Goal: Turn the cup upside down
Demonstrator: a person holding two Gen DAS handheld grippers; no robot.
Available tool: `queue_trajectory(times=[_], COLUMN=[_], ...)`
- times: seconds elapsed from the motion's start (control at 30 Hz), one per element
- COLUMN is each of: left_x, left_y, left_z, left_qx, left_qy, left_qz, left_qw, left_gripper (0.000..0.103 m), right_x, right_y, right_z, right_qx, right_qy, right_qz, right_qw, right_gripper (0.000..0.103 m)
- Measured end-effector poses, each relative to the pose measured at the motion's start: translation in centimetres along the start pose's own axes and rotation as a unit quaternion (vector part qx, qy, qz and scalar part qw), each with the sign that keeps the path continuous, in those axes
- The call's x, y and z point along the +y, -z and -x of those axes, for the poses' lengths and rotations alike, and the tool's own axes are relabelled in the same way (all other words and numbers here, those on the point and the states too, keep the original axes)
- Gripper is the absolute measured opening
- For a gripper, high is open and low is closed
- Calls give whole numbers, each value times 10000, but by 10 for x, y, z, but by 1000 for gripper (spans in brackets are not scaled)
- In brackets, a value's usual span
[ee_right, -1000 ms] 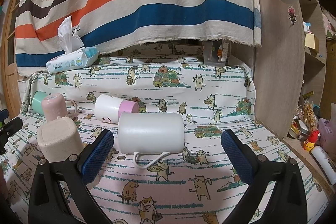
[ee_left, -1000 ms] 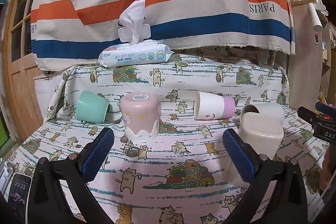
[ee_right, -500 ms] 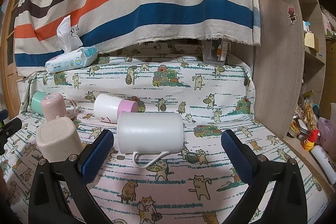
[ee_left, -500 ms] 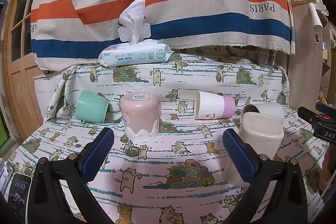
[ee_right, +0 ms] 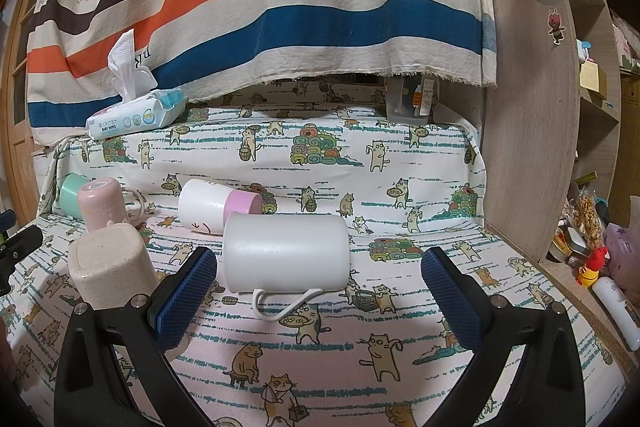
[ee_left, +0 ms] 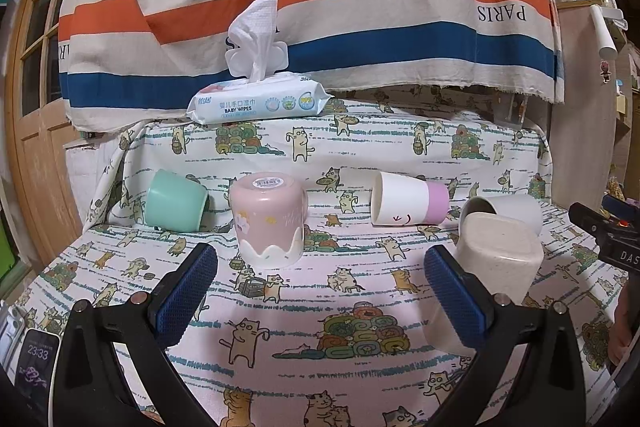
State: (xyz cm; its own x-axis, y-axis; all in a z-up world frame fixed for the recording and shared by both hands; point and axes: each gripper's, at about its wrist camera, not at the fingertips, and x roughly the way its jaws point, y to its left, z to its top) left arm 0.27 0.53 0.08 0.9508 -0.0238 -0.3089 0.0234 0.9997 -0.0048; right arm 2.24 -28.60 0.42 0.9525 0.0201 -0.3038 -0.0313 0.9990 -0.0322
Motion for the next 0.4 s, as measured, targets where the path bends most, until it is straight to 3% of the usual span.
queue_trajectory(times=[0.4], left_x=[1], left_y=[1], left_z=[0], left_qx=[11], left_qy=[3], left_qz=[4], left_qw=[10000], left_gripper=[103], right_x=[0], right_y=[0], right_z=[0], right_qx=[2], right_qy=[2], right_qz=[-1], right_qw=[10000], right_gripper=[103])
